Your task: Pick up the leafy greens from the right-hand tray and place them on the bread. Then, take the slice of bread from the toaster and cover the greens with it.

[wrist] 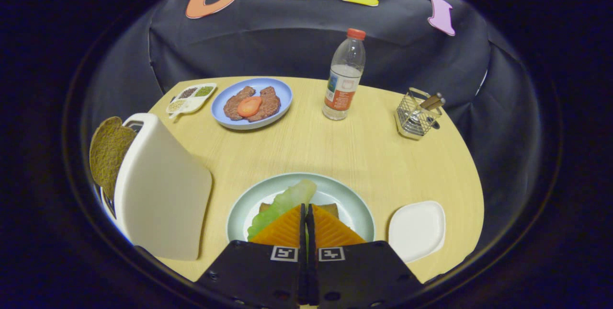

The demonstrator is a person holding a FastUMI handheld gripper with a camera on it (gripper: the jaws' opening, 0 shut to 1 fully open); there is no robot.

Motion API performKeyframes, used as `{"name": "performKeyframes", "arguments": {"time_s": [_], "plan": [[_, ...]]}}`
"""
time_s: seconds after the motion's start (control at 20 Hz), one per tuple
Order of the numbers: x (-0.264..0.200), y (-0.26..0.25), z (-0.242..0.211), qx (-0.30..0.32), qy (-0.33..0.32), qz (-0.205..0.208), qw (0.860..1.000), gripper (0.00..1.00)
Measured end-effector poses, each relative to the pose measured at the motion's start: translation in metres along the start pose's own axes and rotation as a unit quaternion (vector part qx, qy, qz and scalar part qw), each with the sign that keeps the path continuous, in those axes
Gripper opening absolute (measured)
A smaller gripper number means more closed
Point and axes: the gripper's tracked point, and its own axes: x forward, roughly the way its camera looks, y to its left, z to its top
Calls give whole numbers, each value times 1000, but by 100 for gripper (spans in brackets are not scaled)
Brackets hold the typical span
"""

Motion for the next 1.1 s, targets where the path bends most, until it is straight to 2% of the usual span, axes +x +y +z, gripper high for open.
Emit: {"name": "performKeyframes", "arguments": {"time_s": [0.2, 0.45, 0.5, 0.55, 0.75, 0.85, 1.0, 1.1], "plan": [[13, -5, 4, -11, 1, -3, 1000, 2], [-2, -14, 18, -26, -30, -9, 999, 17], [-14, -16, 23, -23, -35, -8, 999, 25], [-26, -17, 27, -20, -43, -8, 999, 27], [-82, -21, 47, 9, -98, -16, 995, 47], [-109, -13, 56, 14, -130, -11, 991, 54], [-143, 7, 59, 16, -163, 4, 986, 75], [-162, 21, 62, 18, -183, 12, 983, 84]]}}
